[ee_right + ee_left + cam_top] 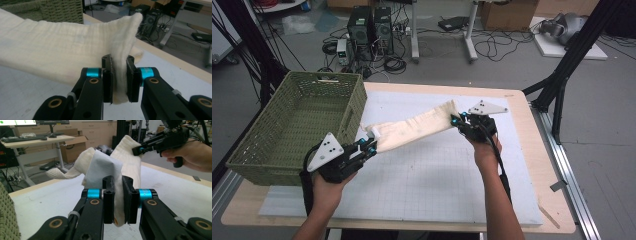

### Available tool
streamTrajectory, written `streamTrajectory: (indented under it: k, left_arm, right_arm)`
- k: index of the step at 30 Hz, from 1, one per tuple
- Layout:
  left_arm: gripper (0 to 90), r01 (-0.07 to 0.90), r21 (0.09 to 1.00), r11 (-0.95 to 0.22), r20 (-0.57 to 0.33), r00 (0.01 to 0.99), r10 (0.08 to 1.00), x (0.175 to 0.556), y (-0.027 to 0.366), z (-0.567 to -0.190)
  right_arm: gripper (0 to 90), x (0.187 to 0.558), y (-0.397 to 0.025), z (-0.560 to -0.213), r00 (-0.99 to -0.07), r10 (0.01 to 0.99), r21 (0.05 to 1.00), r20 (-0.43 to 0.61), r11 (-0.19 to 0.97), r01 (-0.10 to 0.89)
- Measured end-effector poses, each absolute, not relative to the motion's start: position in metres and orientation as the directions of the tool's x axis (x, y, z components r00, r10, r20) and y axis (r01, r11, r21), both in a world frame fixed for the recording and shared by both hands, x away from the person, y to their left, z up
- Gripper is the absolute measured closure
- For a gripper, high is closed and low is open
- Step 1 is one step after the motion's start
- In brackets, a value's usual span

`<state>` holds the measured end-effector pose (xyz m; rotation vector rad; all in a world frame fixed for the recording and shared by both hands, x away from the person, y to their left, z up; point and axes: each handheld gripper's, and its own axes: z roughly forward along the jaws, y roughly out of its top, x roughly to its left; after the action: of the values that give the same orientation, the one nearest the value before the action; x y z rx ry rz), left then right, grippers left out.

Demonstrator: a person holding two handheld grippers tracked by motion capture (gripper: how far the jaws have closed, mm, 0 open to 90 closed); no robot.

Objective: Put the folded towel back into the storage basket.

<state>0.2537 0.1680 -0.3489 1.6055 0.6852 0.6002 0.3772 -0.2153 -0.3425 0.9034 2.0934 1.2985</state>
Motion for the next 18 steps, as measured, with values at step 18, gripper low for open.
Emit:
streamTrajectory:
  k: [18]
  left_arm:
    - [81.5,0.073,0.995,-0.067,0.005,0.638,0.77,0.238,0.194,-0.34]
  right_arm:
    - [79.1,0.429,-0.142,-0.302,-0.68,0.721,0.911,-0.133,0.359,0.203]
